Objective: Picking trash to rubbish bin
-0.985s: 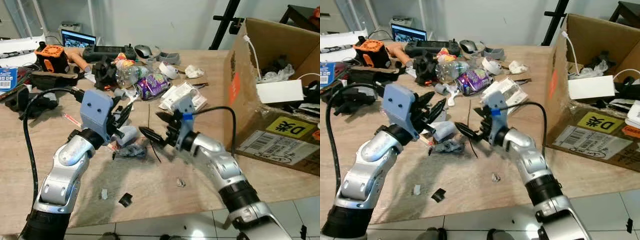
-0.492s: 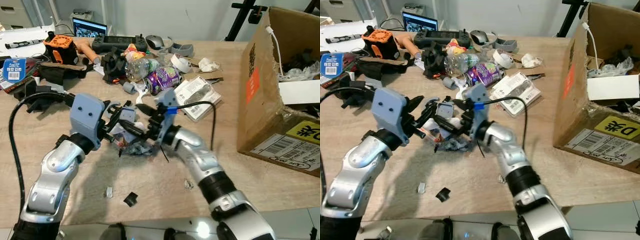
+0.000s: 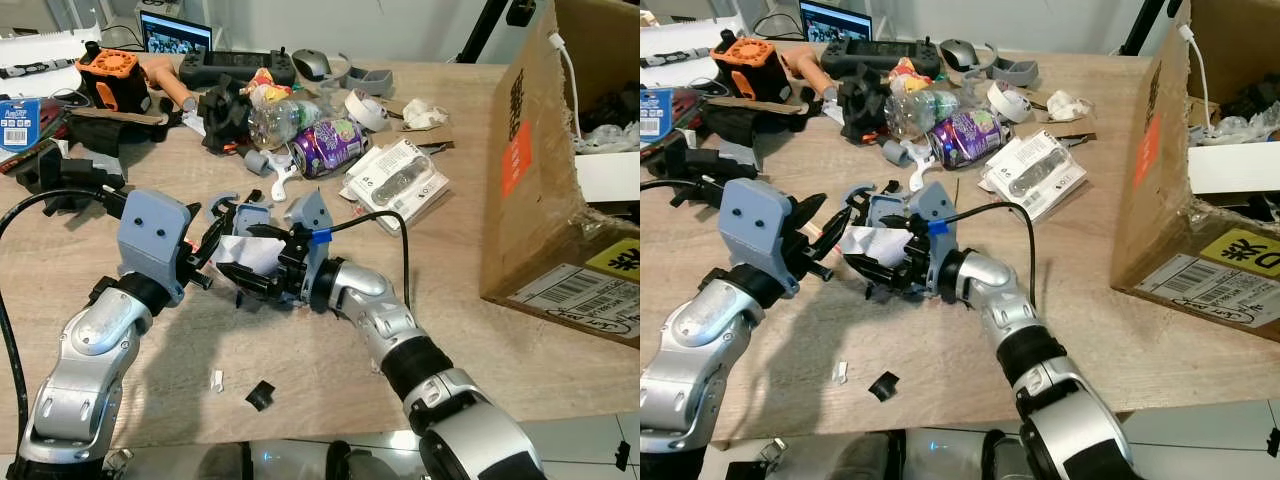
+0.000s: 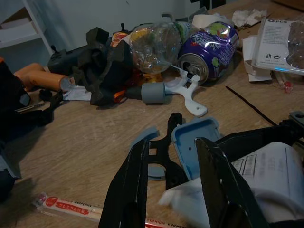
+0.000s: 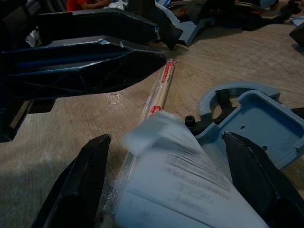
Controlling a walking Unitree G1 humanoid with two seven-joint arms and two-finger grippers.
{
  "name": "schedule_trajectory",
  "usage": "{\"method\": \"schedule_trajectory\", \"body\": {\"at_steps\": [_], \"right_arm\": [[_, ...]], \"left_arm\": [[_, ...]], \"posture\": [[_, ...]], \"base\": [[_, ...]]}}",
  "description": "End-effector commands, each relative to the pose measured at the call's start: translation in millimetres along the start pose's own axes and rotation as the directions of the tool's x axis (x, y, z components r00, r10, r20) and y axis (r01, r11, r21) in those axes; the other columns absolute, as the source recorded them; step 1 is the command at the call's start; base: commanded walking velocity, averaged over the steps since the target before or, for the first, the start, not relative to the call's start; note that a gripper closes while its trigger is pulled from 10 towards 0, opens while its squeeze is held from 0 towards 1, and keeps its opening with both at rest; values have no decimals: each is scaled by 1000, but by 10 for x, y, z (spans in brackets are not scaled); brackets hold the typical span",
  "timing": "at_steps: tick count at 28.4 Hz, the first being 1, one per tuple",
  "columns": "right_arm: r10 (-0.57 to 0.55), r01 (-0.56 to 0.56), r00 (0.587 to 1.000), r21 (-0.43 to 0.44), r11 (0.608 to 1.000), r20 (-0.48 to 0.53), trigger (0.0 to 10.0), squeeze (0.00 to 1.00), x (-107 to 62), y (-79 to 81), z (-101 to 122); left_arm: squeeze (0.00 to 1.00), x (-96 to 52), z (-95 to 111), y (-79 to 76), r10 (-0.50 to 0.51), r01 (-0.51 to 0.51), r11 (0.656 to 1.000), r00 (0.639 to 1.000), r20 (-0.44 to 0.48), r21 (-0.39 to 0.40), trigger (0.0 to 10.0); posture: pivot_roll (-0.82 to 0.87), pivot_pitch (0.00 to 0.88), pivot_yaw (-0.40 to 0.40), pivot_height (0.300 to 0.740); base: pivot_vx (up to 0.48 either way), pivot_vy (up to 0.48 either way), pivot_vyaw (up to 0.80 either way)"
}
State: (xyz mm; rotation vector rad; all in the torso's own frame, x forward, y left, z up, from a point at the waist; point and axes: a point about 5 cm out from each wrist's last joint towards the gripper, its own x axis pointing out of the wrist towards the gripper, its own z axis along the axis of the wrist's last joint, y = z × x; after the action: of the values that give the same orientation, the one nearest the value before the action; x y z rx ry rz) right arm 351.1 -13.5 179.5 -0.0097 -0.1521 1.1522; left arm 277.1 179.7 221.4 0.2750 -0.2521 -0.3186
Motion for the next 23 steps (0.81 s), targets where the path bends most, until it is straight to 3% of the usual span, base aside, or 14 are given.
{"method": "schedule_trajectory", "body": {"at_steps": [1, 2, 3, 4, 9, 16, 18, 20, 23], "right_arm": [[-7, 8, 998, 26, 1000, -64, 7922, 0, -46, 19, -157], [-23, 25, 997, 27, 999, -73, 4118, 0, -66, -9, -174], [-23, 25, 997, 27, 999, -73, 4118, 0, -66, -9, -174], [-41, 44, 997, 35, 998, -72, 0, 0, -88, -42, -174], [-71, 73, 996, 32, 997, -57, 0, 0, -125, -118, -128], [-115, 115, 992, -14, 993, 54, 0, 0, -139, -298, 202], [-115, 115, 992, -14, 993, 54, 0, 0, -139, -298, 202], [-135, 139, 977, -16, 990, 166, 0, 0, -175, -373, 467], [-140, 146, 967, -11, 989, 215, 0, 0, -197, -396, 583]], "left_arm": [[0, -37, -8, -11, -4, 4, 1000, 1000, -12, 0, 10000], [0, -30, -11, -16, -3, 3, 1000, 1000, -13, -1, 10000], [0, -30, -11, -16, -3, 3, 1000, 1000, -13, -1, 10000], [0, -21, -16, -17, -1, 1, 1000, 1000, -13, -3, 10000], [0, 12, -17, -15, 6, -6, 1000, 1000, -8, -4, 10000], [0, 129, 1, 9, 35, -35, 999, 999, 26, -7, 10000], [0, 129, 1, 9, 35, -35, 999, 999, 26, -7, 10000], [0, 184, 2, 6, 44, -44, 999, 998, 39, -9, 10000], [0, 209, 2, 4, 47, -47, 999, 998, 45, -9, 10000]], "posture": [[151, 351, -48, 740], [150, 341, -49, 740], [150, 341, -49, 740], [146, 345, -52, 740], [141, 318, -58, 740], [117, 277, -70, 740], [117, 277, -70, 740], [100, 245, -70, 740], [100, 245, -70, 740]], "base": [[0, 0, 0], [0, 0, 0], [0, 0, 0], [0, 0, 0], [0, 0, 0], [0, 0, 0], [0, 0, 0], [0, 0, 0], [0, 0, 0]]}}
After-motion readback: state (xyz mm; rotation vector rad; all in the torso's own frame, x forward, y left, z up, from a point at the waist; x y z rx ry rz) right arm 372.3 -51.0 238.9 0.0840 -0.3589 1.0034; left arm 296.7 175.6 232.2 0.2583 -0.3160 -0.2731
